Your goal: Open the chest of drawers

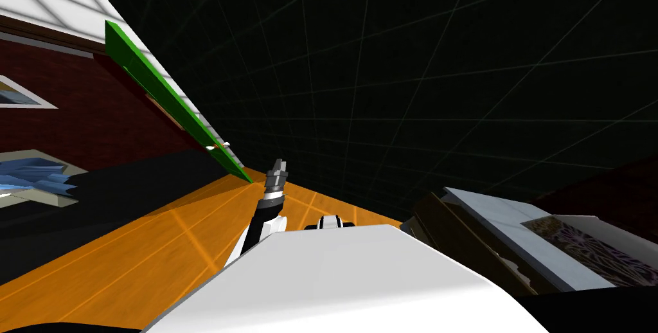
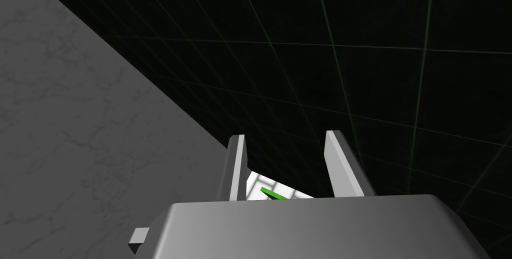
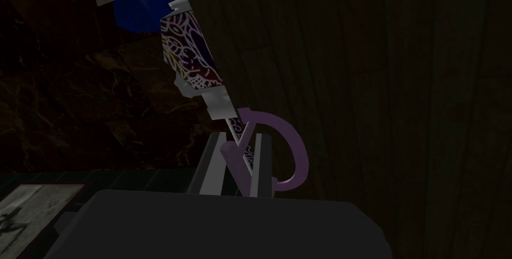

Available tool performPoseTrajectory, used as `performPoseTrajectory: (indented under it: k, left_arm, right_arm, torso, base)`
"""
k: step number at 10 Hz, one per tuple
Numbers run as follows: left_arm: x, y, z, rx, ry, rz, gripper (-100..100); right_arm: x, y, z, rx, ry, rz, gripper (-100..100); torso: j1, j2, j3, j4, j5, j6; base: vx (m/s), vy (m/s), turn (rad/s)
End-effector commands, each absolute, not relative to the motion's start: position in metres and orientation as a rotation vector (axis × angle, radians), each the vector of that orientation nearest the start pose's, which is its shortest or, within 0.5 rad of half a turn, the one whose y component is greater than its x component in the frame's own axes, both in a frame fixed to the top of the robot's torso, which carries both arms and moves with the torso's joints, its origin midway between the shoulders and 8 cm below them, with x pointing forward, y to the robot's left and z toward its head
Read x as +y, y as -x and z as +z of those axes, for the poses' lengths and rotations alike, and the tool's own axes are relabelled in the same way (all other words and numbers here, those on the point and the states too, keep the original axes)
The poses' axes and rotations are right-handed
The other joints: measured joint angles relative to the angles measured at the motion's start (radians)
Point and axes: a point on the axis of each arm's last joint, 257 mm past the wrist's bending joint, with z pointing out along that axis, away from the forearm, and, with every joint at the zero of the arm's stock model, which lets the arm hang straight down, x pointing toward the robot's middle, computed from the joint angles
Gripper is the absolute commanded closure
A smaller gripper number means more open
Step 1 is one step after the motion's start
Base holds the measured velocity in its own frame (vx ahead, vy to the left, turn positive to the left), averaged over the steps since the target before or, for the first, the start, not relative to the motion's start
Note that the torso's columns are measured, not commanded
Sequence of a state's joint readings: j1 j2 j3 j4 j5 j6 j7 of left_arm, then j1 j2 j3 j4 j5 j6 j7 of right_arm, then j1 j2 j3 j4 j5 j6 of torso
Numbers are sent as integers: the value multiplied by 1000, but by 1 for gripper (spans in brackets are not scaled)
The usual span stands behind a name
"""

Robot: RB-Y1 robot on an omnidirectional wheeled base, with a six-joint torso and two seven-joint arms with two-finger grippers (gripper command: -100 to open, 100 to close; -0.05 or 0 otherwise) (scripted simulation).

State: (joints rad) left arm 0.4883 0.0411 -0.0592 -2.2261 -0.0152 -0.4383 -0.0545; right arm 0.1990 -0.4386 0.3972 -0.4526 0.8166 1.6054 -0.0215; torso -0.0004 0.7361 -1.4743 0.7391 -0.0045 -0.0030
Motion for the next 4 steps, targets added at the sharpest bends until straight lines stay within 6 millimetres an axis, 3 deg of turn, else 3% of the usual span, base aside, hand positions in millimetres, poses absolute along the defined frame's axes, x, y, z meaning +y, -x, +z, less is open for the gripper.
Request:
performPoseTrajectory:
  k: [1, 3, 4]
  left_arm:
    - [256, -368, -10, 748, 686, -1281, 0]
    - [256, -368, -10, 747, 686, -1281, 0]
    - [256, -368, -10, 747, 686, -1281, 0]
  right_arm:
    - [-640, 79, -371, 1901, -655, -2439, 100]
    - [-640, 75, -372, 1903, -662, -2433, 100]
    - [-665, 86, -358, 1894, -661, -2463, -100]
  torso:
    - [1, -1, 0, 0, 0, 0]
    - [-1, -1, -1, 0, 0, -2]
    - [-3, -2, -1, 0, 0, -3]
  base:
    - [75, 166, -4]
    - [70, 205, 9]
    - [37, 187, 22]
